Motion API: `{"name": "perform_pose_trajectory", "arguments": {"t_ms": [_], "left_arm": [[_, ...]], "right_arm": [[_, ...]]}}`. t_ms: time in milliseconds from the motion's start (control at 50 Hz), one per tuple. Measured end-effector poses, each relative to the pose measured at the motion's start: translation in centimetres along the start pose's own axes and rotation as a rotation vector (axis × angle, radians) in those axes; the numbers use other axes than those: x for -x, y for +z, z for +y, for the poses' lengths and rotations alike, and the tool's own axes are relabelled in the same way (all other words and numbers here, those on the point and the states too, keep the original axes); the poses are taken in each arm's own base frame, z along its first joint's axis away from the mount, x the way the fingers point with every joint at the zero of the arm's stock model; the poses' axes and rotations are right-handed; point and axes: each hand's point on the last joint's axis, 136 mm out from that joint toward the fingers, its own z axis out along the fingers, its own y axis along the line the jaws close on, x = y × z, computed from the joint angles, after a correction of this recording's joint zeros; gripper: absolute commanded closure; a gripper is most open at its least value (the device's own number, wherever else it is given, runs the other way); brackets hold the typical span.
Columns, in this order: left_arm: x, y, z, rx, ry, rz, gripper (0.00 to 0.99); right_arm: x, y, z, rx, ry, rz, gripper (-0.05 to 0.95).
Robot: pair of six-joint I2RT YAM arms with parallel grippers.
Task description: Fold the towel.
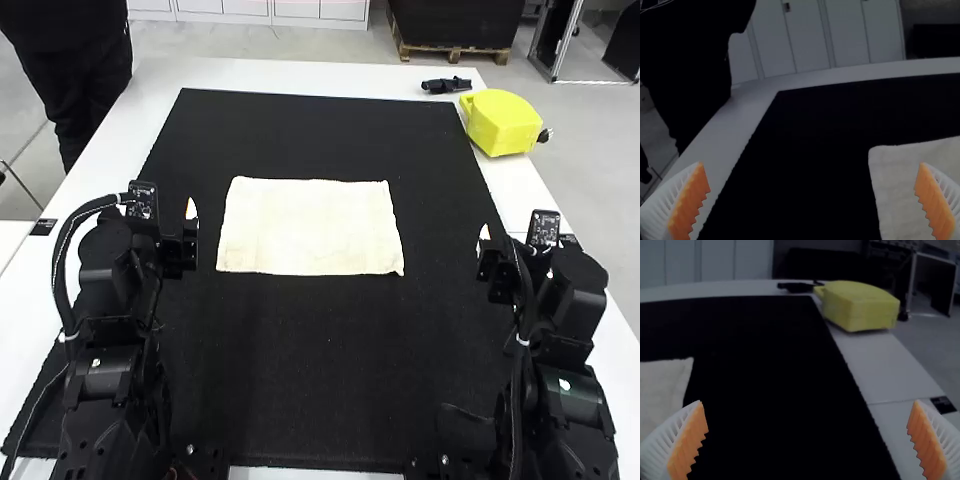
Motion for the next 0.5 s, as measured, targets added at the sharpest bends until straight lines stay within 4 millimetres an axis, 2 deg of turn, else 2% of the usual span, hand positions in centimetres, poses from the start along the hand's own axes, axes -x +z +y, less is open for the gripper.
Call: {"name": "perform_pose_trajectory", "arguments": {"t_ms": [500], "left_arm": [[-0.03,0.0,0.0,0.0,0.0,0.001,0.03]], "right_arm": [[-0.01,0.0,0.13,0.007,0.0,0.0,-0.02]]}}
